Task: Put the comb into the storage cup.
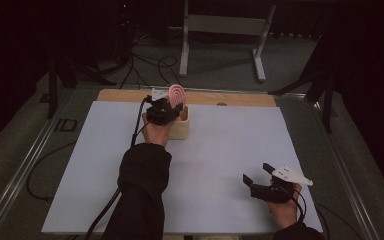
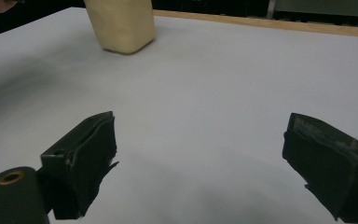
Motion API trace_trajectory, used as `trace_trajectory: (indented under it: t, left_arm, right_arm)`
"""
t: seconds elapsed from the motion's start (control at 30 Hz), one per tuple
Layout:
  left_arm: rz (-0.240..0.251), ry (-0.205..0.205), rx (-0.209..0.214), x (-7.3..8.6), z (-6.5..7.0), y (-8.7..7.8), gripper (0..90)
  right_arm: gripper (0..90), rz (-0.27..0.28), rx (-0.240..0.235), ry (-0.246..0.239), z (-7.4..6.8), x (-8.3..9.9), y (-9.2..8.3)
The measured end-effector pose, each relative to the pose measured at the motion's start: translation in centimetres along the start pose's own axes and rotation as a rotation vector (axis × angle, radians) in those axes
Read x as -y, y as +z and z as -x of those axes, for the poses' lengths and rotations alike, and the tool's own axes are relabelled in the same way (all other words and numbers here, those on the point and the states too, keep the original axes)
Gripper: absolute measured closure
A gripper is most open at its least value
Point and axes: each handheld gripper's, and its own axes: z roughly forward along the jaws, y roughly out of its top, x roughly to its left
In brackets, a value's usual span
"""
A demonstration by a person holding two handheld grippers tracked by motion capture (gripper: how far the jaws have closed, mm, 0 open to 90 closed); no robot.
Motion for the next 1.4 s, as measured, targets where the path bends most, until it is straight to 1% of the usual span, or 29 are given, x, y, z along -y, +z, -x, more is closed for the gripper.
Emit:
trace_trajectory:
  t: [0.37,0.6,0.73,0.77,0.83,0.87,0.93,1.0,1.1,1.2,1.3,1.4]
  left_arm:
    - [-0.005,-0.011,0.01,0.0,-0.3,-0.1,62.9]
    - [-0.006,-0.01,0.013,-0.1,-0.5,-0.1,62.7]
    - [-0.008,-0.018,0.015,-0.1,-0.6,0.0,61.6]
    - [-0.011,-0.017,0.013,-0.2,-0.6,0.0,59.3]
    - [-0.019,-0.016,0.004,-0.2,-0.6,0.1,57.3]
    - [-0.025,-0.018,-0.003,-0.2,-0.6,0.1,57.3]
    - [-0.038,-0.028,-0.024,-0.2,-0.8,0.1,54.0]
    - [-0.048,-0.028,-0.033,-0.1,-1.0,0.1,52.7]
    - [-0.055,-0.029,-0.042,-0.1,-1.1,0.1,50.3]
    - [-0.062,-0.03,-0.041,-0.1,-1.3,0.0,49.2]
    - [-0.067,-0.028,-0.047,-0.1,-1.3,0.0,45.7]
    - [-0.071,-0.044,-0.056,0.0,-1.4,0.0,41.9]
  right_arm:
    - [9.6,-0.002,-0.001,0.0,0.0,0.0,0.0]
    - [9.6,-0.003,-0.001,0.0,0.0,0.1,0.1]
    - [9.6,-0.002,0.0,-0.001,0.0,0.1,0.1]
    - [9.6,-0.001,0.001,-0.001,0.0,0.1,0.1]
    - [9.7,-0.001,0.002,0.001,0.0,0.1,0.1]
    - [9.7,-0.001,0.002,0.001,0.0,0.1,0.1]
    - [9.6,-0.003,0.003,0.001,0.1,0.1,0.1]
    - [9.6,-0.003,0.004,0.0,0.1,0.1,0.1]
    - [9.6,-0.003,0.004,0.001,0.1,0.1,0.1]
    - [9.6,-0.003,0.005,0.0,0.1,0.1,0.1]
    - [9.6,-0.002,0.003,-0.002,0.0,0.1,0.1]
    - [9.6,-0.002,0.002,-0.002,0.0,0.1,0.1]
